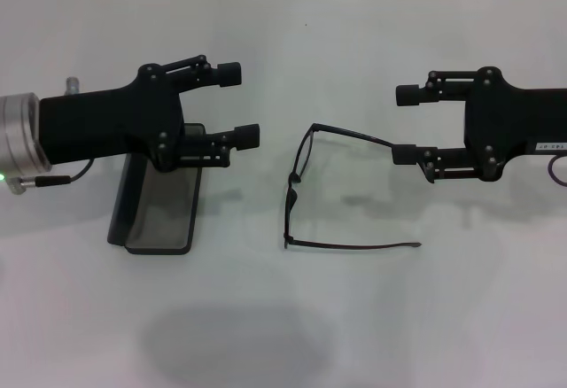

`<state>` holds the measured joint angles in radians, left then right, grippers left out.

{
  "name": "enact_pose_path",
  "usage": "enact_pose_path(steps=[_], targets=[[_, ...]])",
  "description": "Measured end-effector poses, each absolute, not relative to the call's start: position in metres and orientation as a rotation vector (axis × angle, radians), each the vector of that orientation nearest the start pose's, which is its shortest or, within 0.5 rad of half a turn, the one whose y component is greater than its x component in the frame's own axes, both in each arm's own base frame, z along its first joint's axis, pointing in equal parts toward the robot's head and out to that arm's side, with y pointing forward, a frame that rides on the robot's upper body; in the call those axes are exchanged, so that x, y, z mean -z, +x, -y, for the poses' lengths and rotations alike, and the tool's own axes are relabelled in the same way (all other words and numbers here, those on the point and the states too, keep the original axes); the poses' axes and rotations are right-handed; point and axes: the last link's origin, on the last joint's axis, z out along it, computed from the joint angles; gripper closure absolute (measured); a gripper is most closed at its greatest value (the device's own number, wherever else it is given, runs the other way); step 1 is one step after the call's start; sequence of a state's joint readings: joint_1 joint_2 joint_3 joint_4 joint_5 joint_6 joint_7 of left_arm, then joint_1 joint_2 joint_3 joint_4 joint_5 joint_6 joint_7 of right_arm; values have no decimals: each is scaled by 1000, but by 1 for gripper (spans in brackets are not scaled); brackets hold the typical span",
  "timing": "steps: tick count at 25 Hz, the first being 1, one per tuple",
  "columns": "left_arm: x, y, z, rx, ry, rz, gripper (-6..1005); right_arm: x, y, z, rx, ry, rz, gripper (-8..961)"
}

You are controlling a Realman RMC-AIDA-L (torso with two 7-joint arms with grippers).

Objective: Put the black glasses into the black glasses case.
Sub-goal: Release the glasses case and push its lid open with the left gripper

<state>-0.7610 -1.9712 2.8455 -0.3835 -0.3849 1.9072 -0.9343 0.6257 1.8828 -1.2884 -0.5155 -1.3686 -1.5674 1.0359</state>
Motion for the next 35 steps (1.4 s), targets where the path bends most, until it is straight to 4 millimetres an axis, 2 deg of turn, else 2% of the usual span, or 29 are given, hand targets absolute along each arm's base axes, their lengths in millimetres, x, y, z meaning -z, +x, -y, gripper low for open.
enact_pose_path(steps=[10, 13, 17, 21, 22, 23, 29, 35], targets=[[-35, -250, -330, 1003, -2735, 327, 125, -15, 206, -353, -858, -2840, 73, 265], [-45, -254, -336, 927, -2716, 457, 125, -15, 205, -354, -856, -2837, 79, 265], [-68, -267, -344, 721, -2635, 753, 125, -15, 204, -354, -855, -2835, 90, 265], [-82, -276, -342, 576, -2553, 958, 124, -15, 204, -354, -856, -2835, 93, 265], [-82, -276, -342, 576, -2553, 958, 124, -15, 204, -354, -856, -2835, 93, 265], [-84, -281, -340, 510, -2517, 1043, 124, -15, 203, -354, -855, -2837, 101, 265], [-73, -294, -339, 357, -2472, 1180, 126, -9, 198, -352, -842, -2857, 138, 266], [-64, -296, -340, 290, -2491, 1213, 128, -5, 195, -351, -834, -2868, 160, 266]])
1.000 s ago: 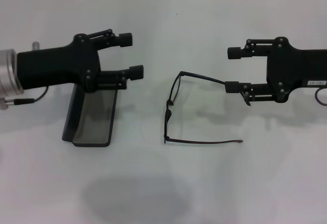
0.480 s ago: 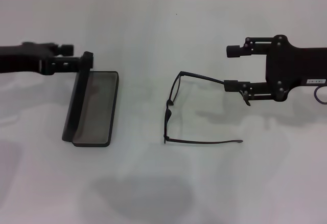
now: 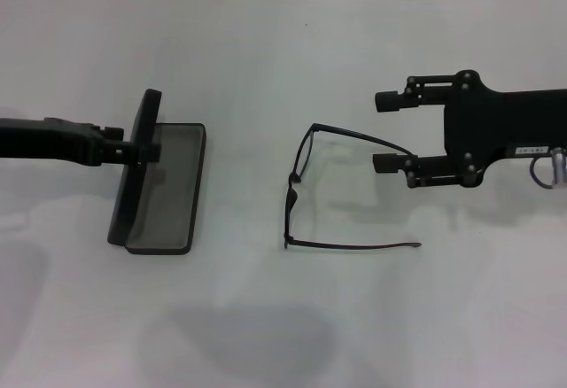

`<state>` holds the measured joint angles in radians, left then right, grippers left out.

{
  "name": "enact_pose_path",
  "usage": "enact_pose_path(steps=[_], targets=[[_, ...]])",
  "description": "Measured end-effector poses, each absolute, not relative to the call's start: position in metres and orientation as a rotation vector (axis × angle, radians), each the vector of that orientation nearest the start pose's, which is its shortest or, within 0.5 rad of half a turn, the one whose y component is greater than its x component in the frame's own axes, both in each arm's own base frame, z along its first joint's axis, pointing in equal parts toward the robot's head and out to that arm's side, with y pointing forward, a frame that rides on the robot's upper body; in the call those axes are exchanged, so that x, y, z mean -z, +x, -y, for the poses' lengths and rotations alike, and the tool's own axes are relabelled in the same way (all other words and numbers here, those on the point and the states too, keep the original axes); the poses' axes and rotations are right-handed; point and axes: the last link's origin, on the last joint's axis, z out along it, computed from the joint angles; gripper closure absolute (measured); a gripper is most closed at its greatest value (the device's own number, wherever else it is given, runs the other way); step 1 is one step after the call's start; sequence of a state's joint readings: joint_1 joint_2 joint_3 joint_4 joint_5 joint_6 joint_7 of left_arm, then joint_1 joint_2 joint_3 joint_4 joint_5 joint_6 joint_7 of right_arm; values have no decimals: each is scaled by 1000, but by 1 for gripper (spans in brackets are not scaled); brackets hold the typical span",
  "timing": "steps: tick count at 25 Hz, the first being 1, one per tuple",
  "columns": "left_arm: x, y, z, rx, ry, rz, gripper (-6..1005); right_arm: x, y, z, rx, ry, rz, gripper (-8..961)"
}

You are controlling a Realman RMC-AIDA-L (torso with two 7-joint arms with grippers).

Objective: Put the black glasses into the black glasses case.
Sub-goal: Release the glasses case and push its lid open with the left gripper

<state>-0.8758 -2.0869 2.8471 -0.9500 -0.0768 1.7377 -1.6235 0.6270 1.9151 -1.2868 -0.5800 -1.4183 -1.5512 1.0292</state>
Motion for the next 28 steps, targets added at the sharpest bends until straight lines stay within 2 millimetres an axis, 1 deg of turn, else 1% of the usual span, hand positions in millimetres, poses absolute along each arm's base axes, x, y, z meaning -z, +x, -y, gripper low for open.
enact_pose_path(steps=[5, 6, 13, 18, 23, 28], targets=[[-63, -300, -342, 255, -2473, 1227, 130, -3, 195, -350, -837, -2870, 159, 267], [-63, -302, -343, 224, -2466, 1233, 130, -3, 195, -350, -837, -2871, 159, 267], [-62, -301, -345, 186, -2463, 1252, 133, -2, 195, -349, -832, -2880, 161, 267], [-64, -298, -349, 185, -2460, 1253, 301, 0, 195, -346, -804, -2914, 191, 267], [-64, -296, -352, 182, -2464, 1233, 549, 4, 197, -335, -752, -3000, 261, 268], [-65, -296, -360, 144, -2460, 1188, 648, 10, 199, -324, -712, -3085, 320, 268]])
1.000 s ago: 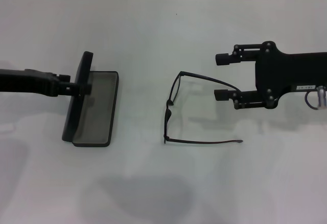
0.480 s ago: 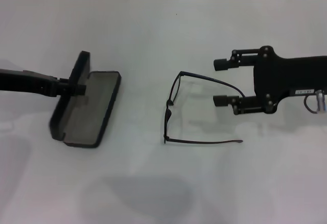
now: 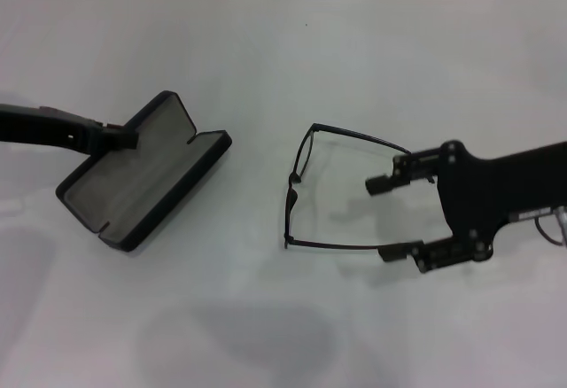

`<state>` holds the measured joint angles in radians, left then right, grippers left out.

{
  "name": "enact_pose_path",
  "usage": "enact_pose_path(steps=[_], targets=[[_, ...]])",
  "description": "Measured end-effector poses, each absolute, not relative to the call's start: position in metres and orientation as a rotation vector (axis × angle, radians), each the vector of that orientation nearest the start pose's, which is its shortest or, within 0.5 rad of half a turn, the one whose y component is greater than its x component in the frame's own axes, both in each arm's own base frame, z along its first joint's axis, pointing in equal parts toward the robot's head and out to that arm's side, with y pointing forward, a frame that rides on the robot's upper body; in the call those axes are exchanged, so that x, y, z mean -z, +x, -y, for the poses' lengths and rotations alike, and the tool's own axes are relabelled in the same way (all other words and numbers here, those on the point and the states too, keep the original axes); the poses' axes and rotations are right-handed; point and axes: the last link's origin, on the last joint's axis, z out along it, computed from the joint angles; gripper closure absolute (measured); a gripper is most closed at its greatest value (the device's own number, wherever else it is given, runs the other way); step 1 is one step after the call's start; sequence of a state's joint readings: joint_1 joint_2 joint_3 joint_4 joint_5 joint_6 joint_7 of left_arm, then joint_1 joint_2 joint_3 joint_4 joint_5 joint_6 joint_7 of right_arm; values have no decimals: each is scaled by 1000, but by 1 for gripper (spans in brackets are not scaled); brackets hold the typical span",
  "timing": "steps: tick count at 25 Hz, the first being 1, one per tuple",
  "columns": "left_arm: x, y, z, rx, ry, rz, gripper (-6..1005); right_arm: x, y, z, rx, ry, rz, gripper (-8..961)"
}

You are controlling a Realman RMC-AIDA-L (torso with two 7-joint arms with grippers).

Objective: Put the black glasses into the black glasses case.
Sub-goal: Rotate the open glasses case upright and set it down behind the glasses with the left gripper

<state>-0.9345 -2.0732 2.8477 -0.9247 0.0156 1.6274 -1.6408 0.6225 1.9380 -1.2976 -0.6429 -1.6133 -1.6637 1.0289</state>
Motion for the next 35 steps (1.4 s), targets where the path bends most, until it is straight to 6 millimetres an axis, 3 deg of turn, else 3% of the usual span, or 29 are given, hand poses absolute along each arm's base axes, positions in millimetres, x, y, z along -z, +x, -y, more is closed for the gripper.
enact_pose_path(steps=[6, 9, 13, 17, 19, 20, 25, 30, 35], targets=[[-70, -290, -381, 106, -2456, 1062, 752, 13, 202, -319, -709, -3096, 323, 268], [-73, -274, -396, 142, -2494, 936, 789, 16, 205, -315, -722, -3088, 336, 269], [-69, -241, -418, 186, -2575, 593, 788, 21, 206, -310, -746, -3069, 382, 269], [-46, -202, -434, 161, -2663, 142, 789, 27, 208, -305, -767, -3046, 414, 269], [-39, -193, -437, 157, -2672, 59, 789, 30, 210, -301, -776, -3038, 422, 269], [-16, -164, -451, 143, -2682, -105, 789, 32, 212, -299, -781, -3033, 419, 269], [9, -148, -463, 67, -2687, -192, 788, 33, 216, -294, -791, -3024, 412, 270], [39, -137, -460, -79, -2763, -313, 789, 34, 220, -291, -794, -3015, 403, 270], [43, -134, -457, -84, -2786, -352, 789, 33, 221, -290, -791, -3014, 400, 270]])
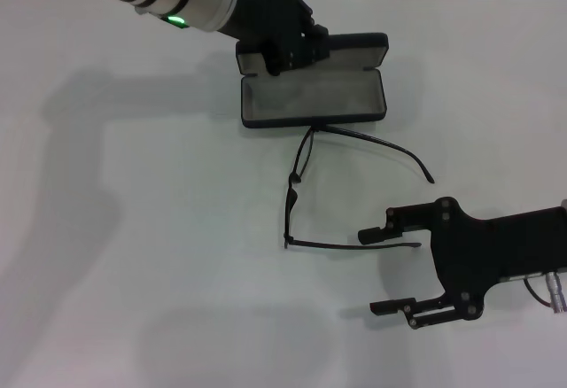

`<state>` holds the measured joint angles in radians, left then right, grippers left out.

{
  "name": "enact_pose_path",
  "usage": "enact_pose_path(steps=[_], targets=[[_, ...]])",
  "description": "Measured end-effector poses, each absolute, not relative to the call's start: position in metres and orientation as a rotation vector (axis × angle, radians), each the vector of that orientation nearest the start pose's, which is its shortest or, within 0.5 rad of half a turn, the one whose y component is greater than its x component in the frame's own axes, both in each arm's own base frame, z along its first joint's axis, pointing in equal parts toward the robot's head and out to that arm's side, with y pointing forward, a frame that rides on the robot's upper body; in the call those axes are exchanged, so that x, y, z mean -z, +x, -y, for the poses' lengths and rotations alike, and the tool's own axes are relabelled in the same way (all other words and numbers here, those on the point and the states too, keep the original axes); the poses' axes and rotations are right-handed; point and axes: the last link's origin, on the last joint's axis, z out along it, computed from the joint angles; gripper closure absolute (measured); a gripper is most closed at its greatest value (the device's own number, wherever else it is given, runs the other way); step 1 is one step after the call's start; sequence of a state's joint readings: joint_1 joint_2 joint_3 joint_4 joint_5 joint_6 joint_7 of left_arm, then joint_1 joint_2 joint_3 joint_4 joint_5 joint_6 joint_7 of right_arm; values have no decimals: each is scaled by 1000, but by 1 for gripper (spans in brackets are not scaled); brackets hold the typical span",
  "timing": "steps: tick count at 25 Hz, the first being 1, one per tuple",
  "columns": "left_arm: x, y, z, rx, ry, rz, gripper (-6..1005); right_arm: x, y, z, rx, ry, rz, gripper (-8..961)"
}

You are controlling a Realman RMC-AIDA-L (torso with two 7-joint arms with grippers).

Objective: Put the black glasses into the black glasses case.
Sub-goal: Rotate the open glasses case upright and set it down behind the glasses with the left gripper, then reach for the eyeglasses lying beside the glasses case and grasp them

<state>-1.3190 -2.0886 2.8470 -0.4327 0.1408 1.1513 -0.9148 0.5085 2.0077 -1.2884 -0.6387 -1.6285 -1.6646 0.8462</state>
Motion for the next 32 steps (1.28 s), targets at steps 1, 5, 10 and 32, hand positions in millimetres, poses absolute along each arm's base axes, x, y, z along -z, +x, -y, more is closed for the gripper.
enact_pose_path(steps=[1, 5, 10, 32], targets=[[45, -134, -456, -85, -2794, -369, 789, 32, 222, -290, -786, -3015, 398, 270], [50, -132, -453, -83, -2811, -405, 789, 32, 223, -291, -782, -3015, 397, 271], [51, -134, -451, -98, -2829, -392, 788, 31, 222, -291, -780, -3012, 406, 271], [1, -164, -406, 910, -2515, -166, 537, -6, 193, -334, -929, -2763, 289, 272]])
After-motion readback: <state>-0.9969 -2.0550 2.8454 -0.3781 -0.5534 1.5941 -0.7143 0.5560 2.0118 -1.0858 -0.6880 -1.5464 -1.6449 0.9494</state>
